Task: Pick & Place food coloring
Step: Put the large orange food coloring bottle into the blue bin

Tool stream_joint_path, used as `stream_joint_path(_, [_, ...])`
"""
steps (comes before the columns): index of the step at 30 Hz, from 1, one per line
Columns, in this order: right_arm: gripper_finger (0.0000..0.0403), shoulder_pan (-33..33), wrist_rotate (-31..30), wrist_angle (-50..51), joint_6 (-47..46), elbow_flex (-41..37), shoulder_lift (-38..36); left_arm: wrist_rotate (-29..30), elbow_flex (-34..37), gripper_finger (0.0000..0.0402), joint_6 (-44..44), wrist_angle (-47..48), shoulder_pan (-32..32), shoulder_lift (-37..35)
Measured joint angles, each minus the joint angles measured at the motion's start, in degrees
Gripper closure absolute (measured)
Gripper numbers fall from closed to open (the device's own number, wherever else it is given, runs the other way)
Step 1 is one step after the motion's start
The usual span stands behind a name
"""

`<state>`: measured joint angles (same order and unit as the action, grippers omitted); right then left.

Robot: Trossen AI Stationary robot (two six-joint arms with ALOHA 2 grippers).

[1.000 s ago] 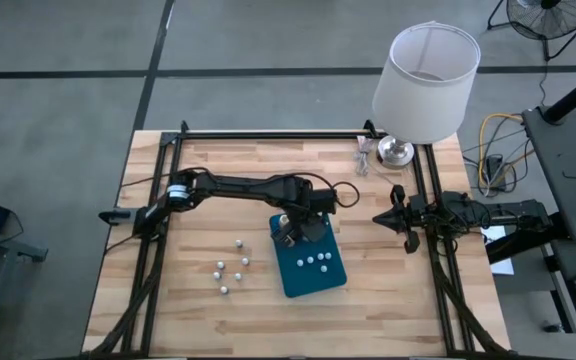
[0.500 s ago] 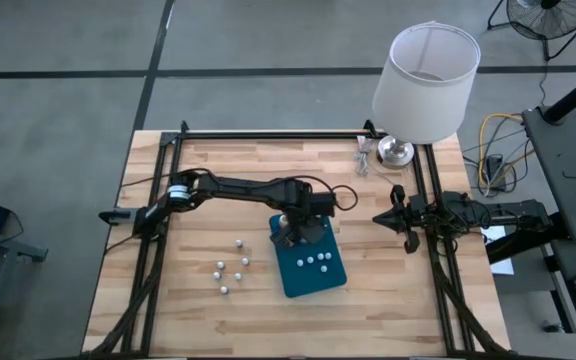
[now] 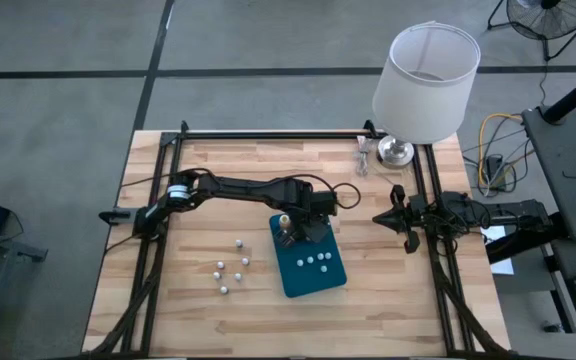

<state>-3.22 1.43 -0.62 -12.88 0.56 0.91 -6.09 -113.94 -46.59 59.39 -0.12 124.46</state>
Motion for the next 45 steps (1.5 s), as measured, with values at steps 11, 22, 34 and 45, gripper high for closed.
stream_joint_path(11, [0.0394, 0.0, 0.0, 0.0, 0.0, 0.0, 0.0, 0.0, 2.7, 0.0269, 0.0, -1.0, 0.0, -0.1])
stream_joint_path(22, [0.0394, 0.0, 0.0, 0.0, 0.0, 0.0, 0.0, 2.3, 2.8, 0.0264, 0.1, -1.2, 0.0, -0.1])
stream_joint_path(34, [0.0394, 0.0, 0.0, 0.0, 0.0, 0.0, 0.0, 2.8, 2.8, 0.0256, 0.6, -1.1, 0.0, -0.1])
stream_joint_path(45, [0.0394, 0.0, 0.0, 0.0, 0.0, 0.0, 0.0, 2.7, 2.8, 0.0255, 5.8, -1.1, 0.0, -0.1])
